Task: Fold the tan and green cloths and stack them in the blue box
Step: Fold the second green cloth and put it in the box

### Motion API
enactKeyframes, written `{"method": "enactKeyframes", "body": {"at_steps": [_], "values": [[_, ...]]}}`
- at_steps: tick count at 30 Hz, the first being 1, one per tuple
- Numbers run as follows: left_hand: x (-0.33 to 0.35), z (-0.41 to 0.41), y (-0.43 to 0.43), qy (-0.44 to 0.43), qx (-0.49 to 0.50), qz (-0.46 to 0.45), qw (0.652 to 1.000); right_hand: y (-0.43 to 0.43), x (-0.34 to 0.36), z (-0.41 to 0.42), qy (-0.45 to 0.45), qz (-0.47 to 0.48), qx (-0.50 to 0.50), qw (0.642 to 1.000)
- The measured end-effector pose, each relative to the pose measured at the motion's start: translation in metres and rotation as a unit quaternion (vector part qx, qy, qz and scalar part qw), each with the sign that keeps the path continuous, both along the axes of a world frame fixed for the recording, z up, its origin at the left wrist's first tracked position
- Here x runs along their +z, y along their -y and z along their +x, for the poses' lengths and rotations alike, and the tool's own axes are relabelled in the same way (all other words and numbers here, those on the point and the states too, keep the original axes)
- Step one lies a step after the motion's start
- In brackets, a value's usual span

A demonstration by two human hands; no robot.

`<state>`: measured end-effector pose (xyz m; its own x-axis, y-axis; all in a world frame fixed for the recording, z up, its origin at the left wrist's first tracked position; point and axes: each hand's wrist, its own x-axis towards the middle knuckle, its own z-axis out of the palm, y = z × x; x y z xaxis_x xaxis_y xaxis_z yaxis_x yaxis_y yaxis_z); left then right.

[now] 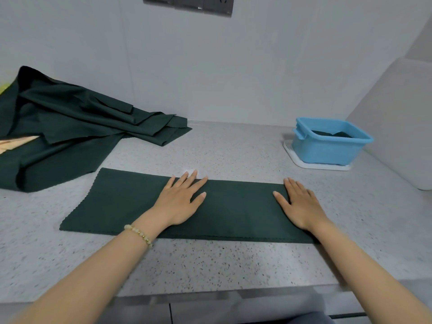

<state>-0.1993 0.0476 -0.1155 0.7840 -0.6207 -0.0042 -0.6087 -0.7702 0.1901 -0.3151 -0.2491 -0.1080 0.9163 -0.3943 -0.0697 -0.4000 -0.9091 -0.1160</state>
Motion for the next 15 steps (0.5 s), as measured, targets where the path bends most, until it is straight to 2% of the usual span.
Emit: {"method": "enactKeyframes", "body": {"at_steps": [4, 6, 9, 12, 15], "values": [[-0.001, -0.002, 0.003, 0.003, 0.015, 0.006, 1.0, 0.002, 0.012, 0.006, -0.039, -0.018, -0.042, 0.998], [0.0, -0.001, 0.011, -0.002, 0.028, 0.003, 1.0, -0.018, 0.017, 0.016, 0.004, -0.027, -0.005, 1.0], [0.002, 0.003, 0.023, -0.009, 0.045, -0.003, 0.999, -0.073, 0.019, 0.043, 0.059, -0.007, 0.103, 0.993], [0.001, 0.005, 0.026, -0.003, 0.053, 0.001, 0.999, -0.116, 0.013, 0.063, 0.04, 0.015, 0.158, 0.986], [-0.001, 0.008, 0.023, 0.005, 0.05, 0.001, 0.999, -0.124, 0.002, 0.068, 0.034, 0.034, 0.15, 0.987]]}}
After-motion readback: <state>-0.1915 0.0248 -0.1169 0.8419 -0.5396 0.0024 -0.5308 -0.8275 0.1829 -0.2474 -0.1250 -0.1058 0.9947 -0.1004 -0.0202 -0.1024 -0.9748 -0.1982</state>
